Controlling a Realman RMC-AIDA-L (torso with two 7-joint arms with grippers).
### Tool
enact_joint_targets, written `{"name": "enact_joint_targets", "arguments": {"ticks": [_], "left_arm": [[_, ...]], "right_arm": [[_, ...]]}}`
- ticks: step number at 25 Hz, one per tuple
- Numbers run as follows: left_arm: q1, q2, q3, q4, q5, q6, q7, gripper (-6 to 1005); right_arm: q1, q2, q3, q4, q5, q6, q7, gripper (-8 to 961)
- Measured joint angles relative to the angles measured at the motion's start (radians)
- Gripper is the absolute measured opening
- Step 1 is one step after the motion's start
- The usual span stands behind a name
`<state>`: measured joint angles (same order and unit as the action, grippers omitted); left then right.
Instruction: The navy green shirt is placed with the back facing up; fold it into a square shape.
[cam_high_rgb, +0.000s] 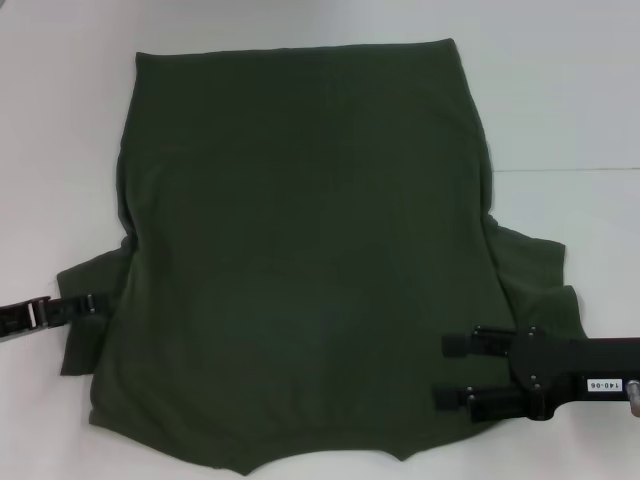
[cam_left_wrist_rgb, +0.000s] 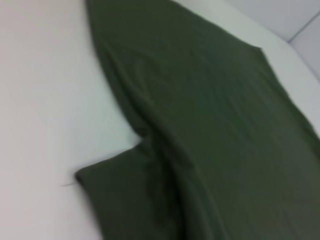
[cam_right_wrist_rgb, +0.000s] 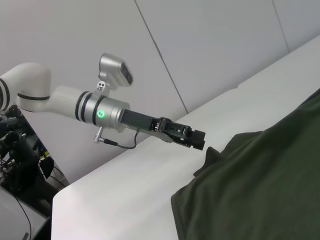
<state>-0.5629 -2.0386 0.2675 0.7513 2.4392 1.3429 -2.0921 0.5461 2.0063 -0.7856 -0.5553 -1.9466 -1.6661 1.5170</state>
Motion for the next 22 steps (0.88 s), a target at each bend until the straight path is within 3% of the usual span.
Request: {"name": "enact_joint_targets", "arguments": {"ticks": [22], "left_arm": [[-0.023, 0.003, 0.023, -0.095, 0.020, -0.140, 0.005, 877]], "right_arm": [[-0.002, -0.003, 0.002, 0.000, 0.000, 0.000, 0.000, 941]]}}
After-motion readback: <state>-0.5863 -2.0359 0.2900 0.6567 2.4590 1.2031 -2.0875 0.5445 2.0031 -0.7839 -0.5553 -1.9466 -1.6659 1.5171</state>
